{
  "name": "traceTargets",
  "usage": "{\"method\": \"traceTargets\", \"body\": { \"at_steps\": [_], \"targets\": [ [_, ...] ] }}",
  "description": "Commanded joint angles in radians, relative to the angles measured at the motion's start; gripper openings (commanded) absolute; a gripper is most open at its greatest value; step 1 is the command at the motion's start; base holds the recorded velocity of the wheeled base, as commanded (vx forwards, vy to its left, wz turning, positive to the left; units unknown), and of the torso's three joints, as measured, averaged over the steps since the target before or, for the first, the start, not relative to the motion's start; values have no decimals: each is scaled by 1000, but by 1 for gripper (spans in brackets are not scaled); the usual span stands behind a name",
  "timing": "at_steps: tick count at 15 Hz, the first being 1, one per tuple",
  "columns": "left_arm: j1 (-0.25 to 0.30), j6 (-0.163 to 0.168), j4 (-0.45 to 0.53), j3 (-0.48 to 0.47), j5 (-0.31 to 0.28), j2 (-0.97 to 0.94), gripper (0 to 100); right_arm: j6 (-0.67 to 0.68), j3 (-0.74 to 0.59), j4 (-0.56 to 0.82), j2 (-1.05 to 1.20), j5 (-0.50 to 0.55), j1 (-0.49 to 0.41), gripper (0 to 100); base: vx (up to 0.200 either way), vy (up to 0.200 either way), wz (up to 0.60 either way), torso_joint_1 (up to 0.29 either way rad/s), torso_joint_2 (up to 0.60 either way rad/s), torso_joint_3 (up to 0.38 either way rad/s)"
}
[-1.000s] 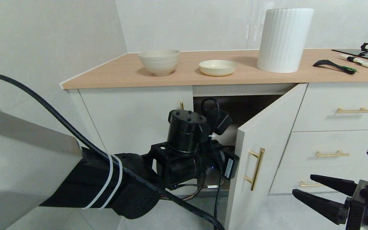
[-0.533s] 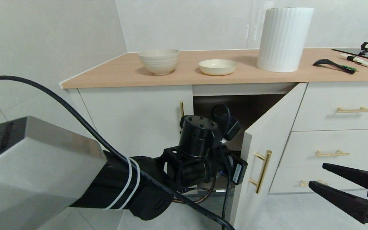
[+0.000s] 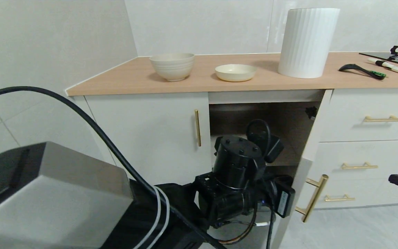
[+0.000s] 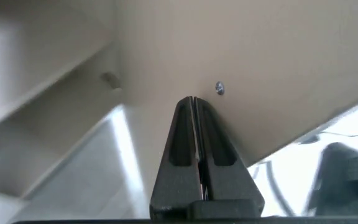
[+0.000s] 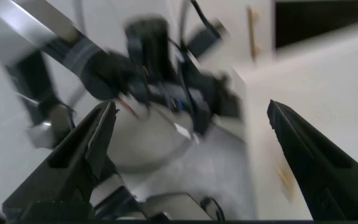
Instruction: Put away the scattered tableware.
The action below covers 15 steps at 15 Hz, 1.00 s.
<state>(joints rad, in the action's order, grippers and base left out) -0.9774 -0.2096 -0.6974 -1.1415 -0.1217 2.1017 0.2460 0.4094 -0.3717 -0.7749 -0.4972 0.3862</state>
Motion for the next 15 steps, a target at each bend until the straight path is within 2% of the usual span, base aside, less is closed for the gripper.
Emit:
{"method": "traceTargets", "body": {
  "at_steps": [1, 2, 3, 4, 5, 6, 10, 11, 12, 13, 14, 15],
  "targets": [
    [-52, -36, -39, -40, -1, 55, 0, 12, 37, 23, 82, -27, 0, 100, 0, 0, 0, 0, 0, 0],
    [-78, -53, -43, -76, -4, 89, 0, 12, 42, 31, 85, -30, 0, 100, 0, 0, 0, 0, 0, 0],
    [-96, -53, -33, -98, -6, 109, 0, 12, 43, 31, 85, -32, 0, 100, 0, 0, 0, 0, 0, 0],
    [-99, -48, -28, -115, -33, 121, 0, 12, 43, 31, 83, -32, 0, 100, 0, 0, 0, 0, 0, 0],
    [-99, -56, -30, -127, -101, 130, 0, 12, 43, 31, 85, -32, 0, 100, 0, 0, 0, 0, 0, 0],
    [-99, -70, -33, -127, -125, 132, 0, 12, 43, 31, 83, -32, 0, 100, 0, 0, 0, 0, 0, 0],
    [-99, -91, -74, -127, -105, 133, 0, 12, 42, 31, 82, -43, 0, 100, 0, 0, 0, 0, 0, 0],
    [-99, -105, -89, -126, -41, 129, 0, 12, 40, 33, 80, -46, 0, 100, 0, 0, 0, 0, 0, 0],
    [-86, -105, -103, -121, 50, 118, 0, 12, 40, 37, 62, -46, 0, 100, 0, 0, 0, 0, 0, 0],
    [-69, -105, -109, -119, 88, 113, 0, 12, 40, 42, 42, -46, 0, 100, 0, 0, 0, 0, 0, 0],
    [-20, -103, -149, -95, 203, 89, 0, 9, 40, 50, -66, -46, 0, 100, 0, 0, 0, 0, 0, 0],
    [22, -100, -180, -58, 249, 57, 0, 4, 46, 48, -155, -46, 3, 100, 0, 0, 0, 0, 0, 0]
  ]
}}
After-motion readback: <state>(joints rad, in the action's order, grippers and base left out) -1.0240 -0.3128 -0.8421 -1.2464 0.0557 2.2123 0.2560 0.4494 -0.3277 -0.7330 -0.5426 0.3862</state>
